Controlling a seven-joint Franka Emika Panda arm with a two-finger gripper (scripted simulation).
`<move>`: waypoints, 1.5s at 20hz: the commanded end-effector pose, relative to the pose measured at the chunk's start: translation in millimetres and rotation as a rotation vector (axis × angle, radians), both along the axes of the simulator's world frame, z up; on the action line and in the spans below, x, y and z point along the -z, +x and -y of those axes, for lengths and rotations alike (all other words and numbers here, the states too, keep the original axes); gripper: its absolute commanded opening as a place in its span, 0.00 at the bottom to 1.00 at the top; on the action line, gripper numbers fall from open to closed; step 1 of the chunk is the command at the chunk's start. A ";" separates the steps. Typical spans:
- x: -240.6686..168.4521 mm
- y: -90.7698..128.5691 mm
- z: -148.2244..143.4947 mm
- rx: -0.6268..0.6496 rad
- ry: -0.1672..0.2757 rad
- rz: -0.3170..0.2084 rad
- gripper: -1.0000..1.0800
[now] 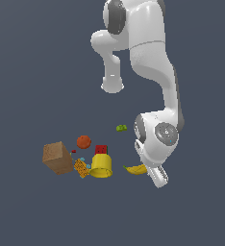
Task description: Pick up a designated object from a clutter of objects.
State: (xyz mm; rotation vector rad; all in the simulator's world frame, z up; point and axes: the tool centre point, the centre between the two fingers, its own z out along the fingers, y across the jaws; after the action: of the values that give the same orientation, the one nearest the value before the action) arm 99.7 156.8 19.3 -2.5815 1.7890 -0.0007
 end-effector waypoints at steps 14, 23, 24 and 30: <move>-16.3 -5.5 9.8 0.000 0.000 0.000 0.00; -67.7 -22.9 39.7 0.000 0.000 0.000 0.00; -75.8 -25.6 44.6 0.001 0.000 0.000 0.00; -128.9 -43.1 75.6 0.001 0.001 0.000 0.00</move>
State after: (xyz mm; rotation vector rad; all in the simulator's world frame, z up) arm 60.9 89.2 133.5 -2.5819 1.7907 0.0028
